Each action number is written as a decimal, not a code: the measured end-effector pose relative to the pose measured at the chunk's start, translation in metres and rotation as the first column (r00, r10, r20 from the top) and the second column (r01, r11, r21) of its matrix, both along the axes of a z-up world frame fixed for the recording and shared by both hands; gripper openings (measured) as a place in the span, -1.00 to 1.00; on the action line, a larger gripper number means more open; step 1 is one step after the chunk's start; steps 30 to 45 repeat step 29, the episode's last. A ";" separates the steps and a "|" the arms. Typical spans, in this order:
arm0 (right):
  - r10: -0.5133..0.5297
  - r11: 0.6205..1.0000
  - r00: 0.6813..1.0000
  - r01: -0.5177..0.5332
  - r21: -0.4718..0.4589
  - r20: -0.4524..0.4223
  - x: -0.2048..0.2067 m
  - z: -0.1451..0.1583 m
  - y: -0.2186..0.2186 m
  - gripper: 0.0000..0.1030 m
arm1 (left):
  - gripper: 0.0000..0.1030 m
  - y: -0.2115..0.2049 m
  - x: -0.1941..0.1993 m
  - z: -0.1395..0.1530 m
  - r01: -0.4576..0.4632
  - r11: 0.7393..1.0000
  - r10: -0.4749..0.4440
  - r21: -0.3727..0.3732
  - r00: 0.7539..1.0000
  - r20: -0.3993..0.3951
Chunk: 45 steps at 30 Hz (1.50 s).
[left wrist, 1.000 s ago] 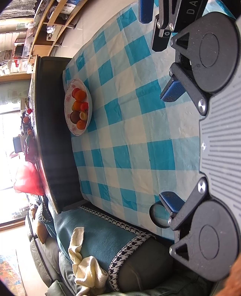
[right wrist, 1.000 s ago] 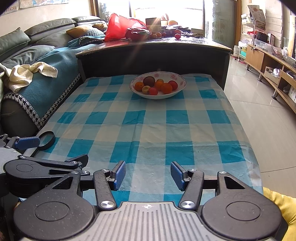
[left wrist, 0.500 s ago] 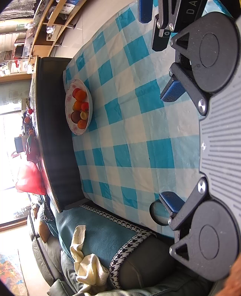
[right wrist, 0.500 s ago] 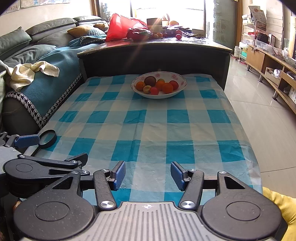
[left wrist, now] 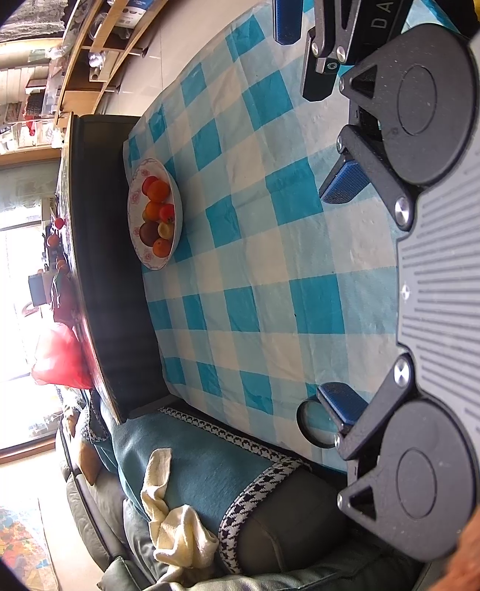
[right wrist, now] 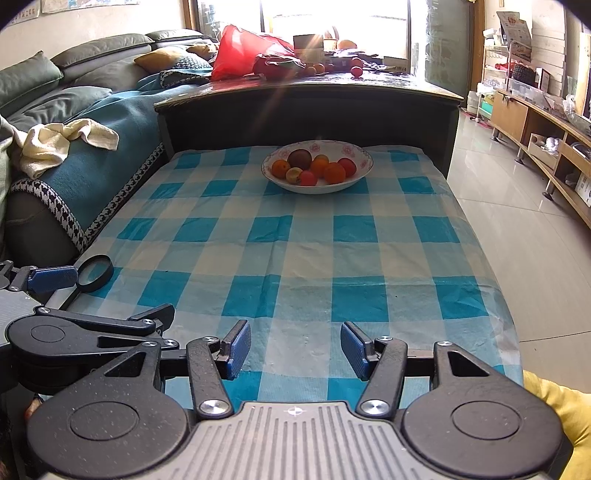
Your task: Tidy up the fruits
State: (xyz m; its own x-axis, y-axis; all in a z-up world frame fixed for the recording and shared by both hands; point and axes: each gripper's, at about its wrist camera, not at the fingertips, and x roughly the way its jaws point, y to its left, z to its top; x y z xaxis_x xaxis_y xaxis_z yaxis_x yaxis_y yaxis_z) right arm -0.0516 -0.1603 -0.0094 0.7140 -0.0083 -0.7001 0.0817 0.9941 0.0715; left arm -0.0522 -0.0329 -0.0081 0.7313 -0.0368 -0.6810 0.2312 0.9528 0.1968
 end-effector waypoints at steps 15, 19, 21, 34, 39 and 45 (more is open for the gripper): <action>0.001 1.000 1.000 -0.001 -0.001 -0.002 -0.002 0.000 0.001 -0.03 | 1.00 0.001 0.000 0.000 -0.006 1.000 0.006 -0.002 1.000 -0.015; 0.000 1.000 1.000 0.000 -0.003 -0.002 -0.002 0.000 0.001 -0.03 | 1.00 0.002 0.000 0.000 -0.007 1.000 0.007 -0.015 0.999 -0.038; -0.002 1.000 1.000 0.002 -0.001 -0.004 -0.004 -0.001 0.000 -0.03 | 1.00 0.004 0.002 0.000 -0.012 0.999 0.011 -0.029 0.998 -0.055; -0.010 1.000 1.000 0.010 -0.004 -0.009 -0.003 0.001 -0.002 0.04 | 1.00 0.005 0.005 -0.001 -0.026 0.998 0.022 -0.052 0.996 -0.087; -0.010 1.000 1.000 0.010 -0.004 -0.009 -0.003 0.001 -0.002 0.04 | 1.00 0.005 0.005 -0.001 -0.026 0.998 0.022 -0.052 0.996 -0.087; -0.010 1.000 1.000 0.010 -0.004 -0.009 -0.003 0.001 -0.002 0.04 | 1.00 0.005 0.005 -0.001 -0.026 0.998 0.022 -0.052 0.996 -0.087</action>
